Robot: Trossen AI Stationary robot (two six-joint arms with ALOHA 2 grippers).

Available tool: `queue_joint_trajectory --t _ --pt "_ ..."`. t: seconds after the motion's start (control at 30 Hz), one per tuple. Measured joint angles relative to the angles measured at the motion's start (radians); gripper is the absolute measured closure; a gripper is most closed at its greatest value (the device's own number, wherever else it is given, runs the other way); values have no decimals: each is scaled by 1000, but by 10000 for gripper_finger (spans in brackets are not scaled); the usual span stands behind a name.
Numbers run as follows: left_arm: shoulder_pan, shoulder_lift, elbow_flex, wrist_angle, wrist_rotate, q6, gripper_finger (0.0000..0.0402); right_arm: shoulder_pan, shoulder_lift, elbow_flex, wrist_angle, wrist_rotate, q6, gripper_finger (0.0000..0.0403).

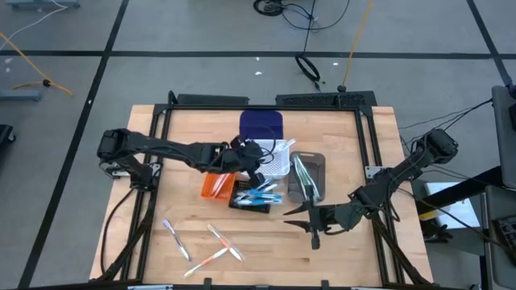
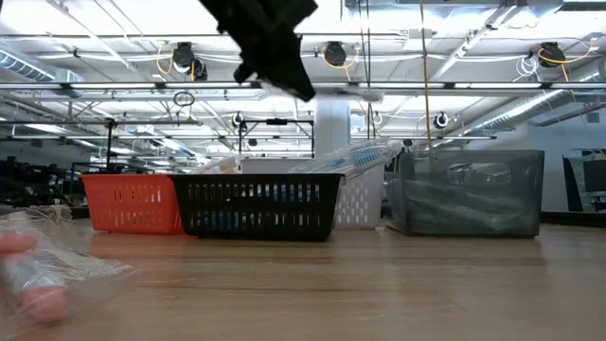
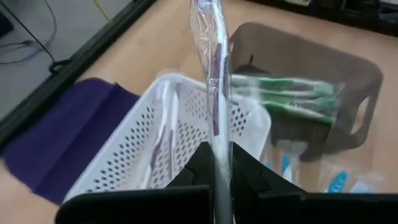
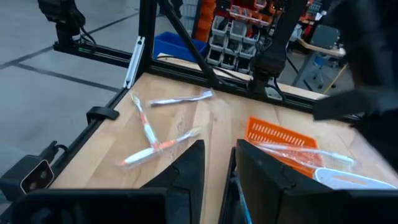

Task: Pick & Place Toothbrushes
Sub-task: Put the purple toothbrush into the white basket

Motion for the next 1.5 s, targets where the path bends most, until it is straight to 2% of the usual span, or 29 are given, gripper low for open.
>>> queue_joint_trajectory --t 0.27,0.53,0.93,1.37,1.5 --pt "59 0 -204 308 16 -52 392 0 0 0 0 1 0 316" --pt "110 0 -325 452 4 -112 392 0 0 0 0 1 0 316" --pt "117 1 -339 470 16 -114 335 0 0 0 0 1 0 316" --pt "118 1 -339 470 19 -133 330 0 0 0 -1 1 0 316" --pt "118 0 -339 469 73 -81 330 0 0 0 -1 1 0 316"
